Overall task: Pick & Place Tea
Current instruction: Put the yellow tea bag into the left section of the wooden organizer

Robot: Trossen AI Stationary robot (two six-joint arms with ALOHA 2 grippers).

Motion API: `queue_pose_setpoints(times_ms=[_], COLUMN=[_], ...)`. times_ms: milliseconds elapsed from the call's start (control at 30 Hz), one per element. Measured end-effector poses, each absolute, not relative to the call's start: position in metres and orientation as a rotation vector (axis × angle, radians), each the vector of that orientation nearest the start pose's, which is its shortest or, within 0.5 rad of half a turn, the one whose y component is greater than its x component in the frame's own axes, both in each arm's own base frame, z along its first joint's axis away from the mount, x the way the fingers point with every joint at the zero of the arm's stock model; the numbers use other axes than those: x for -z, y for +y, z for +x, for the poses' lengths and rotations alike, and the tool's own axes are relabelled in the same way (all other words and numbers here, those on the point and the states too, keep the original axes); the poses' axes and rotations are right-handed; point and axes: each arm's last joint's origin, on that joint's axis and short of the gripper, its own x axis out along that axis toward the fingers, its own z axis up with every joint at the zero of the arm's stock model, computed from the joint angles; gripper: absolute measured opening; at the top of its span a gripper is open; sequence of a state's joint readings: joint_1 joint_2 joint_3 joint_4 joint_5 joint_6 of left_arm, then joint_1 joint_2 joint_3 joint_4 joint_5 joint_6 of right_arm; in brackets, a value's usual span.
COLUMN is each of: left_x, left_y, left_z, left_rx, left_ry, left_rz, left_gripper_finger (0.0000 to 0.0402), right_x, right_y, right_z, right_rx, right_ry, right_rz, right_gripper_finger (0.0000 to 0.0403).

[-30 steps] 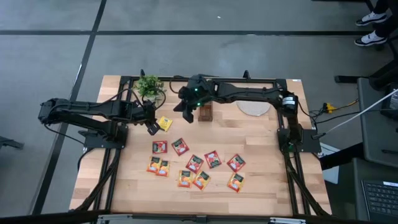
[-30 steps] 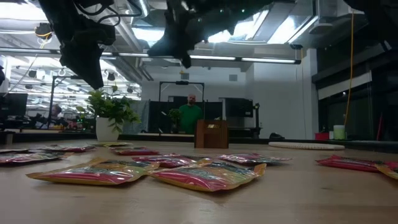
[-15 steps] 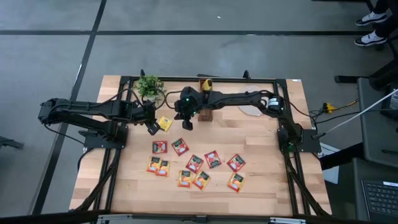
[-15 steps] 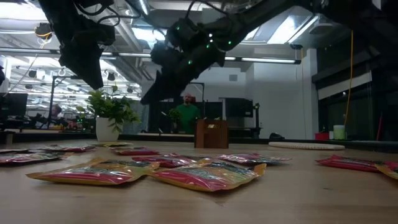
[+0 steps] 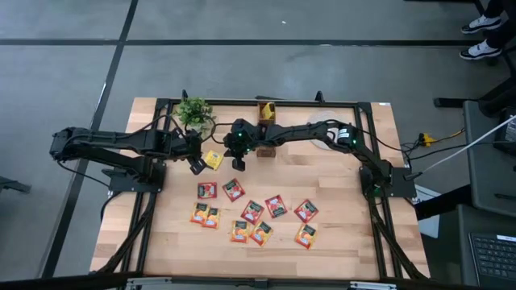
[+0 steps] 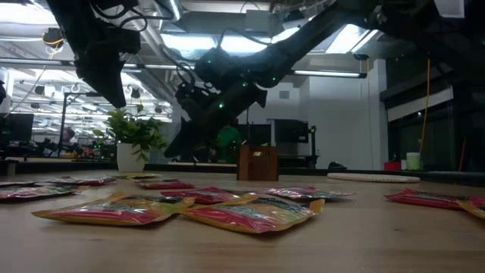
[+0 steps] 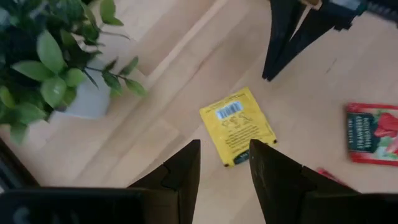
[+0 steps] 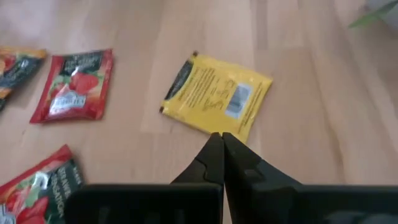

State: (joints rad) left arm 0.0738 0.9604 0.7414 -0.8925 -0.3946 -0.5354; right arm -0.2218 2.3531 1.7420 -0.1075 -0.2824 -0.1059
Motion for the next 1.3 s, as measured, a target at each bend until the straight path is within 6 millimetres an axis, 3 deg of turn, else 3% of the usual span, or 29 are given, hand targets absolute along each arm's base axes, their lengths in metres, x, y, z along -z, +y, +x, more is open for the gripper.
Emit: queue_pose_setpoints(times_ms=[200,367,433,800,1067,1300], left_x=[-0.230,-0.197,-0.189,-0.154,-0.145,-0.132], left_y=[0.025,0.027,0.030,0.051,0.059,0.060], left_z=[0.164,0.165,0.164,0.154,0.147,0.154], left_rx=[-0.664,-0.603,-0.628,-0.582,-0.492,-0.443], left_ry=[1.014,0.972,0.959,0.911,0.978,1.041], left_rz=[-0.283,-0.405,-0.422,-0.537,-0.587,-0.590], left_gripper_finger=[0.0123,0.0030,0.0010,0.0002,0.0002,0.0002], right_x=[-0.137,-0.134,-0.134,-0.134,-0.135,-0.135], right_y=[-0.110,-0.115,-0.116,-0.116,-0.117,-0.122], right_z=[0.501,0.497,0.496,0.496,0.496,0.495], right_rx=[-0.077,-0.090,-0.104,-0.118,-0.110,-0.093], right_ry=[0.694,0.730,0.731,0.726,0.722,0.720], right_rz=[0.103,0.129,0.138,0.144,0.156,0.168], right_gripper_finger=[0.0001,0.0002,0.0001,0.0002,0.0004,0.0004])
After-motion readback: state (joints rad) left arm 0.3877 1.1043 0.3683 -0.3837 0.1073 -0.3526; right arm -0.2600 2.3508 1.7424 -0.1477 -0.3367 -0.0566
